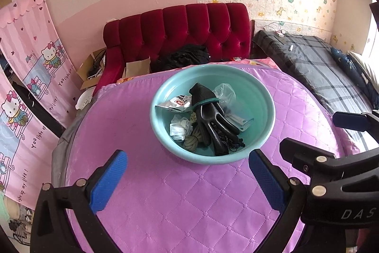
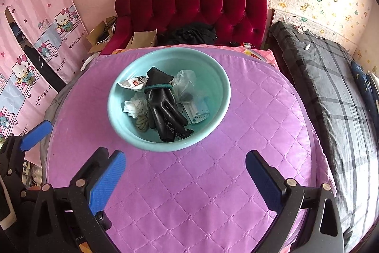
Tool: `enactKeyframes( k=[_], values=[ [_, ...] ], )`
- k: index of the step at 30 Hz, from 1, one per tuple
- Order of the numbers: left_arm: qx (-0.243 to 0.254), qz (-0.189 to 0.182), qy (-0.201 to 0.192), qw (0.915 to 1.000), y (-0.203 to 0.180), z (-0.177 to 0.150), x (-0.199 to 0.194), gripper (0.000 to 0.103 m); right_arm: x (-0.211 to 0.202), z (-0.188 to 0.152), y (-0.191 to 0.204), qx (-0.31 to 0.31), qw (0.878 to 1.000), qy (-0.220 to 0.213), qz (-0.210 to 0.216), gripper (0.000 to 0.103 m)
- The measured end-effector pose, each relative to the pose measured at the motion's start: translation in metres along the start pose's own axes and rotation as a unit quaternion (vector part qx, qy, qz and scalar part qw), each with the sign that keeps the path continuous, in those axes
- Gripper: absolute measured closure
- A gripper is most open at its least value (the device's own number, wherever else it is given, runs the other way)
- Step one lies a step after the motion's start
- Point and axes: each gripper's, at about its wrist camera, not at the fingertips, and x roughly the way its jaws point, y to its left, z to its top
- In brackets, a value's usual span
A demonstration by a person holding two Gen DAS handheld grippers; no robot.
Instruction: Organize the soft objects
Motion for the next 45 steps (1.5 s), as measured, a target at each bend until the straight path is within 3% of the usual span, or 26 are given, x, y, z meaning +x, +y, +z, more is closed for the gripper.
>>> enactKeyframes(
  k=[17, 45],
  values=[
    [-0.003, 0.006, 0.009, 0.9999, -0.008, -0.029, -0.006, 0.000, -0.002, -0.033, -0.002, 0.000, 1.000, -0.002, -0.002, 0.000],
    [-0.005, 0.009, 0.000, 0.9999, -0.007, -0.024, -0.010, 0.000, -0.009, -0.026, 0.000, -0.009, 1.000, -0.011, -0.008, 0.000]
  ],
)
